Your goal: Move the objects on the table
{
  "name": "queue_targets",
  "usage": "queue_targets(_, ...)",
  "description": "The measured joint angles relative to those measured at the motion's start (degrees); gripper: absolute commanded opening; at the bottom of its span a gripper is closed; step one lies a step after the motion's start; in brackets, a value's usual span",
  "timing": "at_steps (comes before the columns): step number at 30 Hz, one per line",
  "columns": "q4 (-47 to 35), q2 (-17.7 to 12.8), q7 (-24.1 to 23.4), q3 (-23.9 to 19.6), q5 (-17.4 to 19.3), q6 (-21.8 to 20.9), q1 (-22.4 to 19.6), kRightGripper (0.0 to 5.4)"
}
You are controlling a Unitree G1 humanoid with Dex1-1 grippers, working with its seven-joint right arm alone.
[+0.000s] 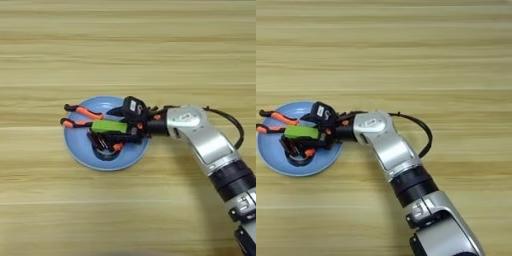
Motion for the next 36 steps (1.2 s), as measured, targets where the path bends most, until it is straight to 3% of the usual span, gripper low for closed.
queue_targets(19,-1.78,1.61,-3.89,-12.05,9.32,0.81,-2.74,5.36)
queue_targets(28,-1.17,1.91,-5.17,-14.81,11.55,-2.91,-2.93,5.36)
queue_targets(36,-1.23,2.13,-5.01,-17.09,14.31,-7.72,-0.32,5.36)
